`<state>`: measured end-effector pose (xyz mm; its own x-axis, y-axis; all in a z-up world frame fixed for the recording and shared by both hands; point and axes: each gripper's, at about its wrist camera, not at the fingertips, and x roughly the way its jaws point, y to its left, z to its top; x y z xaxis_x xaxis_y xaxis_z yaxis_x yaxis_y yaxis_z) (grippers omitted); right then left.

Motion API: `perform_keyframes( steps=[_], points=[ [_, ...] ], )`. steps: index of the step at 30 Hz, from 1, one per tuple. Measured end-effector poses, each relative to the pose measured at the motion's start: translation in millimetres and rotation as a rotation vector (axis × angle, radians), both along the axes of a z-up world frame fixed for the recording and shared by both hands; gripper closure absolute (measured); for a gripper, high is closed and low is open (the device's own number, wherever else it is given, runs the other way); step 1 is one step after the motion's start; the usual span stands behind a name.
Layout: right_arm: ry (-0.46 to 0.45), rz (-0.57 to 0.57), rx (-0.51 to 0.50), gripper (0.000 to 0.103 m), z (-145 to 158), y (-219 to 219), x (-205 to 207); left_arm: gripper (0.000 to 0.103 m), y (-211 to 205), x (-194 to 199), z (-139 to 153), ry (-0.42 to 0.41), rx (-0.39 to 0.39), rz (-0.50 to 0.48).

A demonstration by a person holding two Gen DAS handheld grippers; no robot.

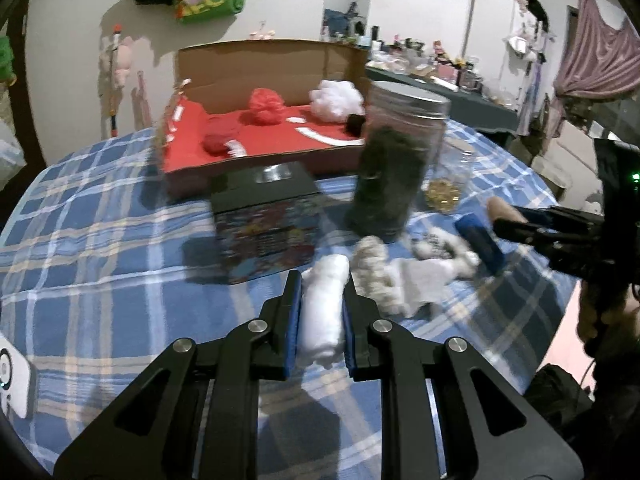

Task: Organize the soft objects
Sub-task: 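Carry the white sock in the left tool and tan pad in the right tool into the box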

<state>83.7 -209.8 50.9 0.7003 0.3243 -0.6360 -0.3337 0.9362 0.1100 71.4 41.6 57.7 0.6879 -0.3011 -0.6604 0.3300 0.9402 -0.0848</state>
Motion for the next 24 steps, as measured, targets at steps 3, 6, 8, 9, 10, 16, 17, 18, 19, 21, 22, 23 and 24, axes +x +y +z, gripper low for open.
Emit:
perform_keyframes(
  steps=[3, 6, 8, 9, 10, 16, 17, 18, 19, 21, 22, 23, 24],
  points=[
    [0.011, -0.028, -0.010, 0.061, 0, -10, 6, 0.087, 15, 4, -1, 0.012, 0.014, 0.037],
    [0.018, -0.049, -0.033, 0.060, 1, -18, 14, 0.087, 27, 9, -3, 0.027, 0.031, 0.069],
    [0.031, -0.065, -0.044, 0.060, 0, -24, 22, 0.087, 36, 15, -4, 0.039, 0.041, 0.090],
    [0.035, -0.071, -0.047, 0.060, 0, -26, 25, 0.087, 41, 18, -5, 0.045, 0.046, 0.098],
    [0.039, -0.075, -0.051, 0.060, 0, -28, 29, 0.087, 46, 22, -7, 0.054, 0.051, 0.107],
    [0.045, -0.095, -0.093, 0.060, 3, -36, 53, 0.087, 63, 43, -10, 0.081, 0.069, 0.115],
    [0.048, -0.095, -0.096, 0.060, 4, -38, 57, 0.087, 64, 47, -10, 0.085, 0.073, 0.113],
    [0.053, -0.092, -0.099, 0.060, 5, -39, 61, 0.087, 66, 50, -10, 0.088, 0.074, 0.108],
    [0.055, -0.089, -0.103, 0.060, 5, -40, 63, 0.087, 68, 54, -10, 0.091, 0.073, 0.099],
    [0.057, -0.079, -0.112, 0.060, 8, -41, 71, 0.087, 70, 60, -10, 0.096, 0.073, 0.086],
    [0.059, -0.074, -0.115, 0.060, 9, -42, 74, 0.087, 72, 64, -9, 0.098, 0.071, 0.075],
    [0.059, -0.070, -0.119, 0.060, 10, -43, 78, 0.087, 73, 67, -9, 0.099, 0.070, 0.070],
    [0.059, -0.065, -0.124, 0.060, 11, -43, 81, 0.087, 74, 71, -8, 0.102, 0.072, 0.063]
  ],
)
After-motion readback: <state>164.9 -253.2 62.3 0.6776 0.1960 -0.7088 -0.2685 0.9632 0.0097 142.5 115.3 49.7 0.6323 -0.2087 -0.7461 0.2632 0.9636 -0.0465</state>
